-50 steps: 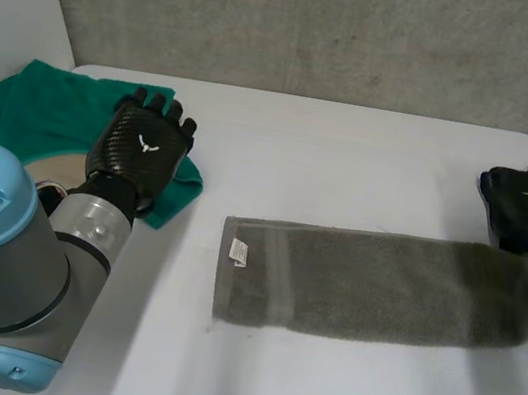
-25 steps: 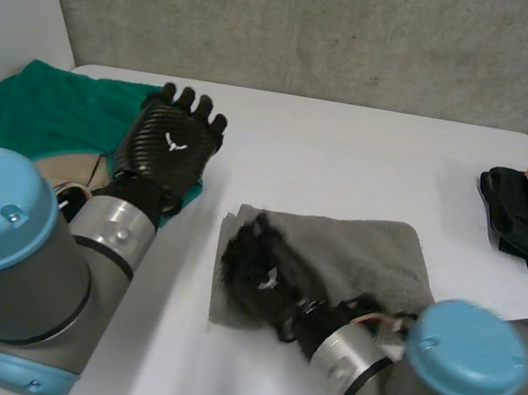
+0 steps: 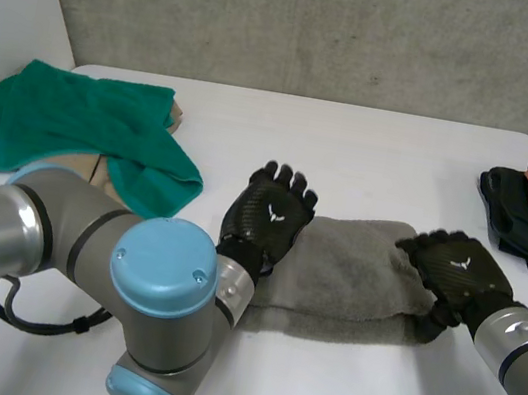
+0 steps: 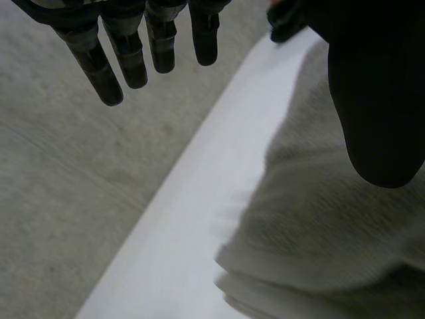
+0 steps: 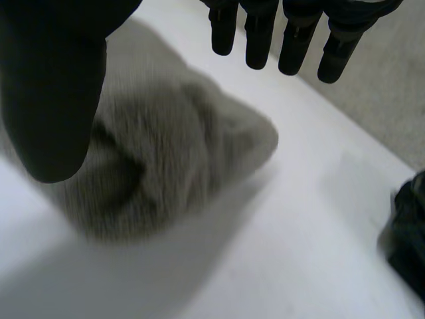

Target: Fold the laundry.

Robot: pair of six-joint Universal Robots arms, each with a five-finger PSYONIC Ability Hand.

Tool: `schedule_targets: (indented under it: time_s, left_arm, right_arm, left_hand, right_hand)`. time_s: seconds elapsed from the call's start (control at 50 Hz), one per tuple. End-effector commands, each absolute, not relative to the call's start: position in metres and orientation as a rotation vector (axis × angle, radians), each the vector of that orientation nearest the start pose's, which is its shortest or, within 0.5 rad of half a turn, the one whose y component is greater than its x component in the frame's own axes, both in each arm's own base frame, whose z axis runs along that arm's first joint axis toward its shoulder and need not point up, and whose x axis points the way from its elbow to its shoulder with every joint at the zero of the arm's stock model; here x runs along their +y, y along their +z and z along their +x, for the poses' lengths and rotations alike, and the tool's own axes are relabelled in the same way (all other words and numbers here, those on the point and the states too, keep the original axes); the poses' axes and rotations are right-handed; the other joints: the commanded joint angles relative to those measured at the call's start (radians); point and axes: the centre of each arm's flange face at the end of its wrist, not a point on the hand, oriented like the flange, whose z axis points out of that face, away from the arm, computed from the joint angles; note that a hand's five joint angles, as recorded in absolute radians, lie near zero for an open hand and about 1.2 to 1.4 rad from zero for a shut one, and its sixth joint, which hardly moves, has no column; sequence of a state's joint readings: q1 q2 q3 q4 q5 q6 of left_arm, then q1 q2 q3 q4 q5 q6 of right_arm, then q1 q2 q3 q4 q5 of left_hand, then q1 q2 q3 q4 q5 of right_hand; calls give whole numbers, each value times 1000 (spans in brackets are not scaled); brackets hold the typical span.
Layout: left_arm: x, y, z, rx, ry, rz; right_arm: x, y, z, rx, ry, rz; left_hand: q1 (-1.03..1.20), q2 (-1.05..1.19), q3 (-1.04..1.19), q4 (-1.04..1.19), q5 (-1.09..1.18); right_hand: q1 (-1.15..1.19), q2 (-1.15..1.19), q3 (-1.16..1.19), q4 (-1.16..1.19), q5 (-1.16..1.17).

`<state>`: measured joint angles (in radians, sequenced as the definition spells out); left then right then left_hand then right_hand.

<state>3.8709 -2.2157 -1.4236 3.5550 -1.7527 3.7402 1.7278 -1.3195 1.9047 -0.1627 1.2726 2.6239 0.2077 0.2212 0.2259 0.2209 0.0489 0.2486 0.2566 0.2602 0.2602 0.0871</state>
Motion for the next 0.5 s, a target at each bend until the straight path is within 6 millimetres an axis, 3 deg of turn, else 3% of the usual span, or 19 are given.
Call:
schedule_targets:
  time_s: [0.02, 0.06, 0.16, 0.18, 0.24, 0.28, 0.32, 0.4, 0.5]
  left_arm:
    - [-184, 144, -372, 1951, -2017, 1407]
    - [-183, 149, -366, 1954, -2011, 1383]
    - [-177, 171, -350, 1943, -2034, 1317]
    - [-175, 178, -344, 1941, -2043, 1302]
    - [-173, 189, -334, 1932, -2058, 1266]
    - [-172, 200, -323, 1924, -2079, 1227]
    - [-174, 206, -316, 1919, -2082, 1193]
    - [-181, 213, -296, 1924, -2067, 1114]
    - [-187, 211, -283, 1958, -2044, 1053]
  right_arm:
    - [-269, 133, 195, 2414, -1655, -1188]
    - [-273, 136, 195, 2418, -1690, -1210]
    - [-288, 156, 198, 2357, -1925, -1278]
    - [-286, 171, 210, 2262, -2028, -1332]
    - [-269, 193, 241, 2050, -2141, -1448]
    - [-246, 200, 275, 1858, -2173, -1557]
    - [-221, 195, 306, 1695, -2154, -1638]
    - [-181, 170, 343, 1506, -2050, -1748]
    - [-158, 144, 355, 1471, -1910, -1811]
  left_hand:
    - [21, 7, 2, 7, 5]
    - [23, 10, 5, 10, 8]
    - [26, 13, 8, 13, 11]
    - [26, 13, 8, 13, 11]
    - [23, 10, 5, 10, 8]
    - [21, 7, 2, 7, 5]
    - [15, 1, -4, 1, -1]
    - [12, -2, -6, -2, -4]
    - [9, -5, -9, -4, -7]
  right_hand:
    - [866, 858, 855, 855, 853]
    - [1147, 1139, 1135, 1135, 1134]
    - [1148, 1140, 1136, 1136, 1135]
    - [1148, 1140, 1136, 1136, 1135]
    - [1148, 1140, 1136, 1136, 1135]
    - [1148, 1140, 1136, 1136, 1135]
    - [1148, 1140, 1136, 1136, 1135]
    - [1148, 1140, 1136, 1136, 1135]
    - [1148, 1140, 1136, 1136, 1135]
